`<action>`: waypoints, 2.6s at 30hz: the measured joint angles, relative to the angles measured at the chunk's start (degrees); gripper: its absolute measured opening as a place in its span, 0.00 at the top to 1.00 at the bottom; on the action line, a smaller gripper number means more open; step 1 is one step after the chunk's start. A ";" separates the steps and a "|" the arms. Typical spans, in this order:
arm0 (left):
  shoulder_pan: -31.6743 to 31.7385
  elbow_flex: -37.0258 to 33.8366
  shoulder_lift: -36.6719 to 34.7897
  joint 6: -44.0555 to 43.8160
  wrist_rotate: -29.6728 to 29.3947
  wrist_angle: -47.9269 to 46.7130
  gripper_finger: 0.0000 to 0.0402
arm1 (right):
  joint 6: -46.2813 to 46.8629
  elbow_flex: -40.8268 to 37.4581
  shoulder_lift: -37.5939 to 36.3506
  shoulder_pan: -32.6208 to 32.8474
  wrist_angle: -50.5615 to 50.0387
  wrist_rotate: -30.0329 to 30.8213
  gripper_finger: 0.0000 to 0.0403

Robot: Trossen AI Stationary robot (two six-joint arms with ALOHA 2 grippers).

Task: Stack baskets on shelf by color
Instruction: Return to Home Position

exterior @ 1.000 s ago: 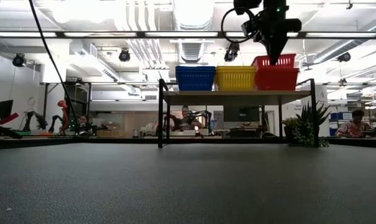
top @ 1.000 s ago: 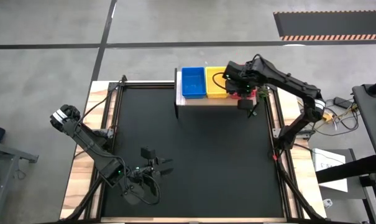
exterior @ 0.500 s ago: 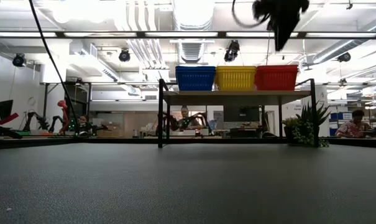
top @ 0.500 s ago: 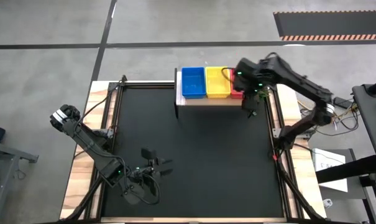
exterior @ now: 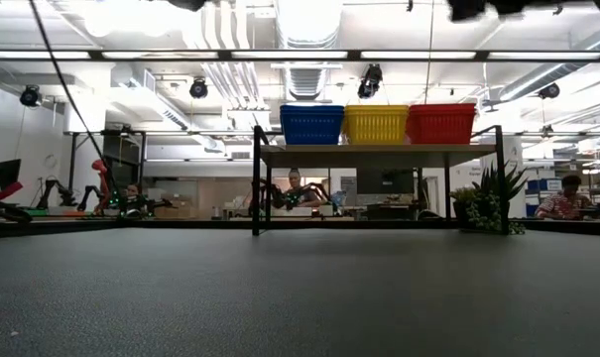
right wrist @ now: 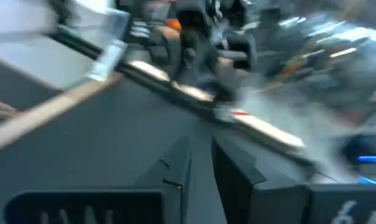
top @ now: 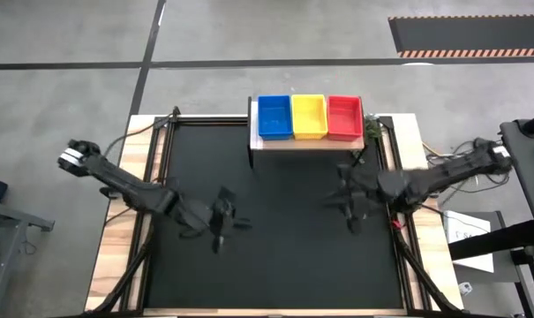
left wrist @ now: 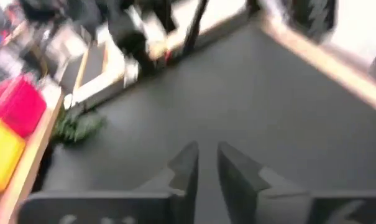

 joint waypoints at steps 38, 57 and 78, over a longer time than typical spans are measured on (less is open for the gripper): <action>5.17 -49.31 -58.29 0.07 -2.38 28.16 1.00 | -7.66 -30.80 -31.64 -19.99 21.15 -4.47 0.98; 5.16 -49.33 -56.65 0.02 -2.35 27.69 1.00 | 8.43 -30.86 -43.66 -20.18 6.51 -20.35 0.98; 5.15 -49.40 -52.03 0.00 -2.33 27.72 1.00 | 9.62 -30.86 -39.81 -20.20 6.73 -20.07 0.98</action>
